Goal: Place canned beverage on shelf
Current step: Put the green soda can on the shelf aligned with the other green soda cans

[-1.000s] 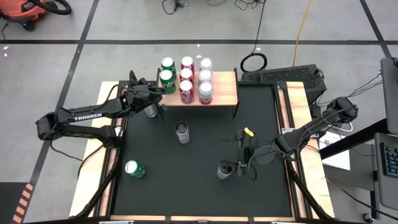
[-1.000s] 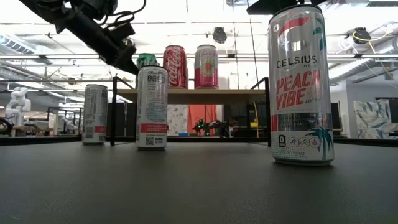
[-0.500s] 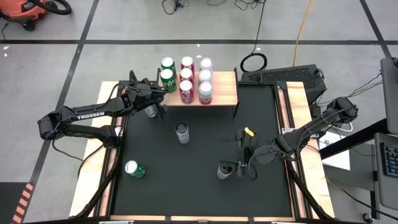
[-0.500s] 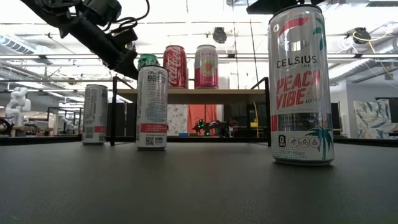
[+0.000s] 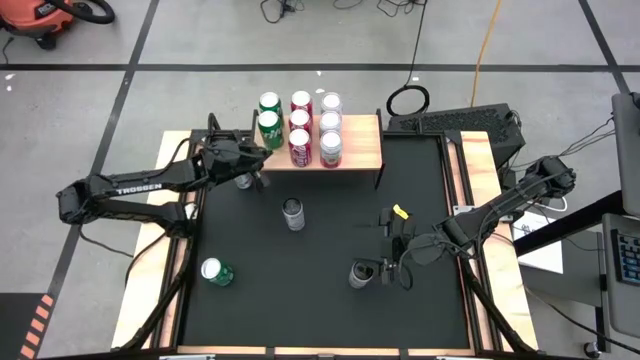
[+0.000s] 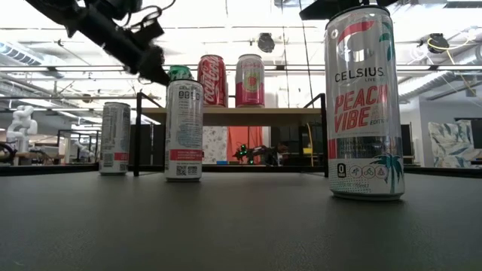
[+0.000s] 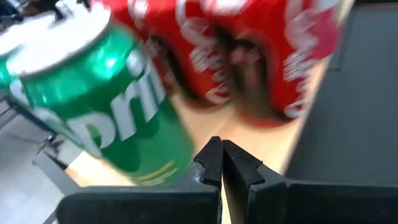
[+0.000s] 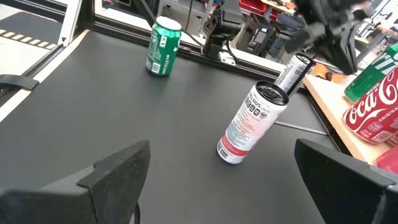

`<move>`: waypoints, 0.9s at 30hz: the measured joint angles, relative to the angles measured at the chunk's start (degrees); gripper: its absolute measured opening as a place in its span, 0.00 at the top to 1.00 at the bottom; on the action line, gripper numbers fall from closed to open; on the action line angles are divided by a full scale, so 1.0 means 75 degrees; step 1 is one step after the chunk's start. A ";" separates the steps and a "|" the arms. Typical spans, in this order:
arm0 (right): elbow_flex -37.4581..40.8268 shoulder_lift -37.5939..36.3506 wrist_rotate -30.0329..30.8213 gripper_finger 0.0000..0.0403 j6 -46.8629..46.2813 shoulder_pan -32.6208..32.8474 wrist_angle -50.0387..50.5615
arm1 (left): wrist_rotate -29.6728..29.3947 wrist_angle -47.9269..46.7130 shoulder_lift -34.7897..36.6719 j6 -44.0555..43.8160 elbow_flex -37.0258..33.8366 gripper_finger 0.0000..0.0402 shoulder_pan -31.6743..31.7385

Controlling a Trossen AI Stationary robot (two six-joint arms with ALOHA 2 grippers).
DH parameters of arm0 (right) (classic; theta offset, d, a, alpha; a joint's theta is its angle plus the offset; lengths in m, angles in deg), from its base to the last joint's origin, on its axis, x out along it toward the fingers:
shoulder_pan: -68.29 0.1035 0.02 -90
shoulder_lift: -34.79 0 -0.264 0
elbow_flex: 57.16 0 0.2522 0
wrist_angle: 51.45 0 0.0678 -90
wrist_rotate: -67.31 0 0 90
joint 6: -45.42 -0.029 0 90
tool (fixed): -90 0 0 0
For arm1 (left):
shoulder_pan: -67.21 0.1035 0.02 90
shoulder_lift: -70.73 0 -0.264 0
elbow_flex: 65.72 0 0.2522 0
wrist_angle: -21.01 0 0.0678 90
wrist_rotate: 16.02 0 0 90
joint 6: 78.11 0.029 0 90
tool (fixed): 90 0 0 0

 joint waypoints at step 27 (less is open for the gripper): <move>0.0000 0.0000 -0.0003 0.06 -0.1368 0.0554 -0.0383 | -0.1253 -0.4443 0.1136 -0.4184 0.1184 0.96 -0.6445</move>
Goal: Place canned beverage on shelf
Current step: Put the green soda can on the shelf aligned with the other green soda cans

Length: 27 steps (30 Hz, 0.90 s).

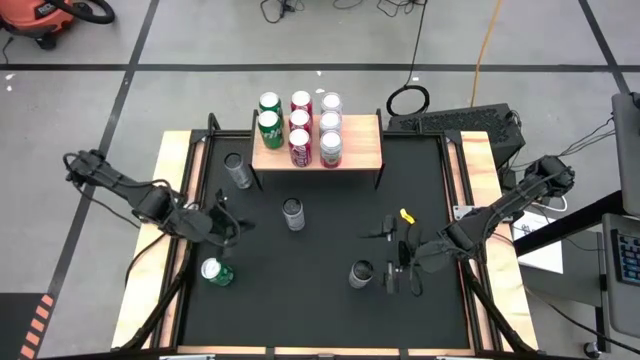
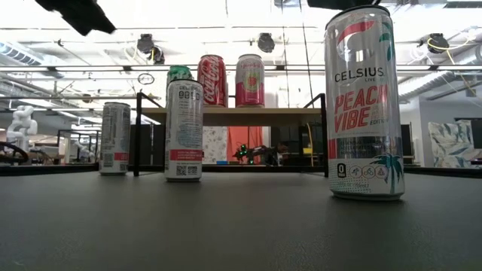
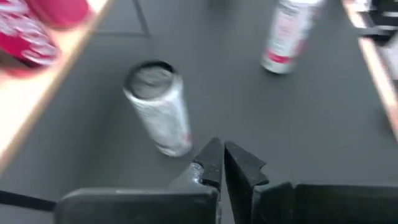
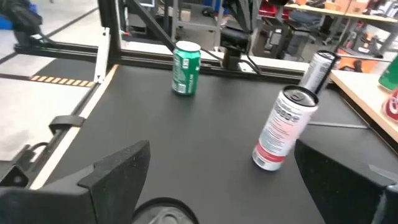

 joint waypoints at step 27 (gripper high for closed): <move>0.0000 0.0049 0.0018 0.06 0.0283 0.0399 -0.0258 | 0.4192 -0.3333 -0.1137 -0.4053 0.1115 0.16 -0.1124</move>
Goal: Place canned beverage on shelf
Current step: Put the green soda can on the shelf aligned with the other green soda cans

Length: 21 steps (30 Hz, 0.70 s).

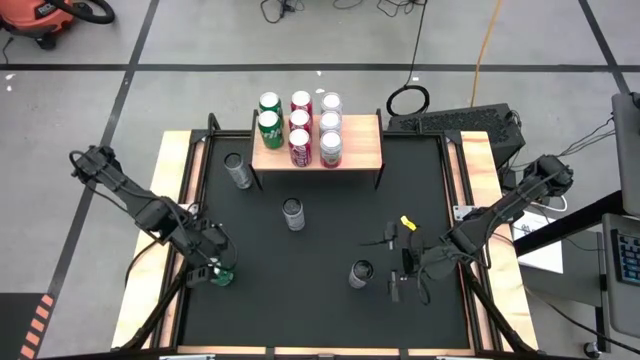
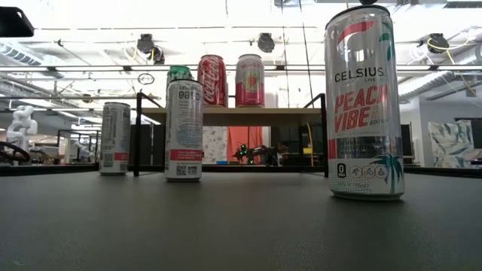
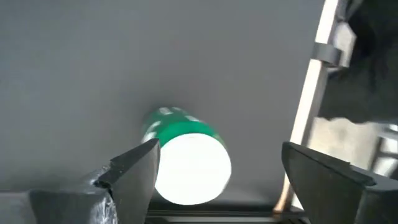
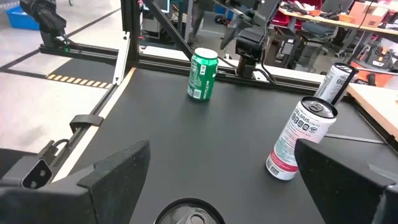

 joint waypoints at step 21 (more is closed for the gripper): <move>0.0000 0.0051 0.0009 0.06 0.0312 -0.0003 0.0024 | -0.0570 -0.0704 -0.0482 -0.0474 -0.0140 0.16 -0.0927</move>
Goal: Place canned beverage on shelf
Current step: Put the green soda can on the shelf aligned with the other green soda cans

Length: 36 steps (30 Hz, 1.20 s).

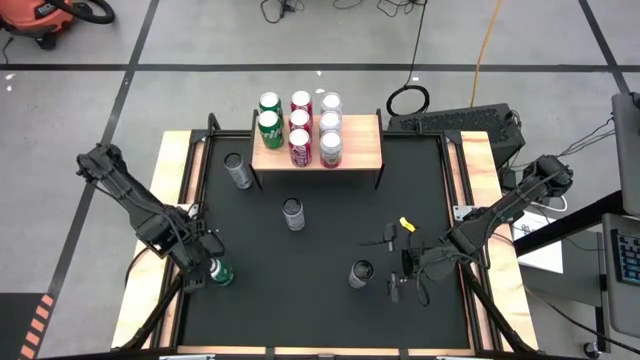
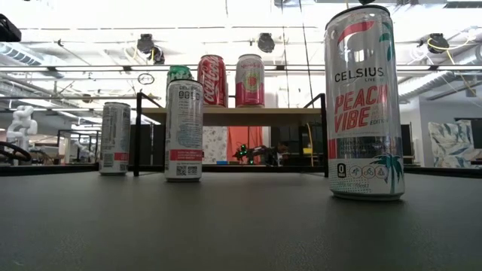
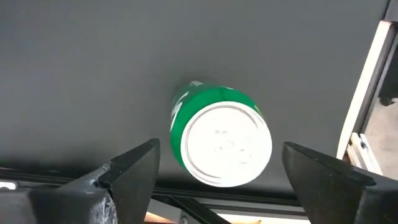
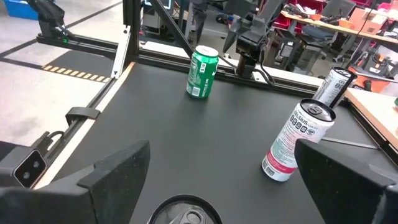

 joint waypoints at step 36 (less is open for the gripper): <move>0.0000 0.0006 0.0000 0.06 -0.0230 -0.0003 -0.0037 | -0.0152 0.0271 -0.1730 -0.0259 -0.0003 0.16 -0.0482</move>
